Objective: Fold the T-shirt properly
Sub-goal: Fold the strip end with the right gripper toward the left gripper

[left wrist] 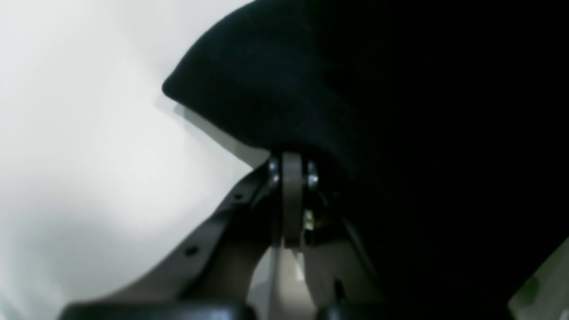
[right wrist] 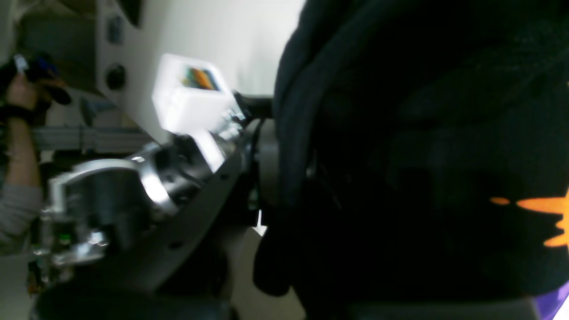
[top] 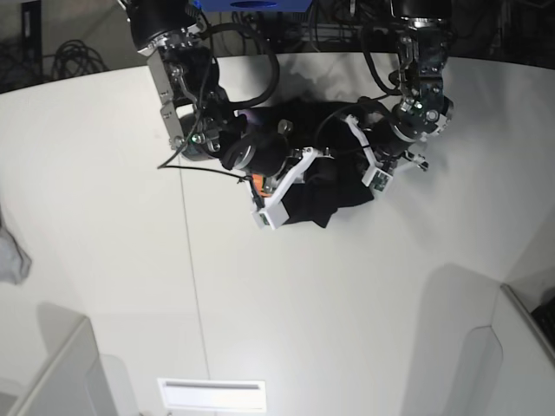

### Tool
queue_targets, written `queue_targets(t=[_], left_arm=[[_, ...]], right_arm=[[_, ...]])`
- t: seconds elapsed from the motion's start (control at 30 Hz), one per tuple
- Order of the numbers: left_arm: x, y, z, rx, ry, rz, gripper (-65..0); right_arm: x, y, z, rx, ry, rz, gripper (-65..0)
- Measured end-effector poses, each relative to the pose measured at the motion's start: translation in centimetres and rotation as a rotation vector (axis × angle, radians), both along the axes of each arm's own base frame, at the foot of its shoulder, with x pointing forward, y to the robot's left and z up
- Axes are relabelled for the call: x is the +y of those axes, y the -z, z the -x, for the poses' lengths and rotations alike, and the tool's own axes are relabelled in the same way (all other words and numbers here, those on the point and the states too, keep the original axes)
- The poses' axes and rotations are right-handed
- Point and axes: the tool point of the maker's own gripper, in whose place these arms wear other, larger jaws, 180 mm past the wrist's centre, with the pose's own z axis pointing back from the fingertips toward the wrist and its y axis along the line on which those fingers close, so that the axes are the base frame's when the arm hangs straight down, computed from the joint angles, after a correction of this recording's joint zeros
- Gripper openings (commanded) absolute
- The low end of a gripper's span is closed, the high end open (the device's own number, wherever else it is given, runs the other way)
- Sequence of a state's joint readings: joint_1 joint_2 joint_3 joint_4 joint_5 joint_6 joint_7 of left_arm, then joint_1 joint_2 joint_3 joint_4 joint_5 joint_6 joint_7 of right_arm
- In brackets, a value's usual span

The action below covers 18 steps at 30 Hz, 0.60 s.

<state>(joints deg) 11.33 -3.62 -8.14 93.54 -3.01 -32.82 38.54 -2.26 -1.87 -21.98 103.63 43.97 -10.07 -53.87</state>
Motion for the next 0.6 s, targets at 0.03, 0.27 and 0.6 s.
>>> queue_targets(t=[0.03, 0.27, 0.6], left_arm=[[-0.2, 0.0, -0.1, 0.004, -0.001, 0.001, -65.0], [-1.7, 0.0, -1.2, 0.000, 0.011, 0.027, -65.0], [-6.4, 0.4, -2.1, 0.007, 0.084, 0.104, -65.0]], right_arm=[[-0.4, 0.4, -0.1, 0.001, 0.006, 0.011, -65.0], [-2.6, 0.7, -1.8, -0.045, 0.049, 0.050, -65.0], [-7.9, 1.2, -4.4, -0.050, 0.185, 0.100, -65.0]])
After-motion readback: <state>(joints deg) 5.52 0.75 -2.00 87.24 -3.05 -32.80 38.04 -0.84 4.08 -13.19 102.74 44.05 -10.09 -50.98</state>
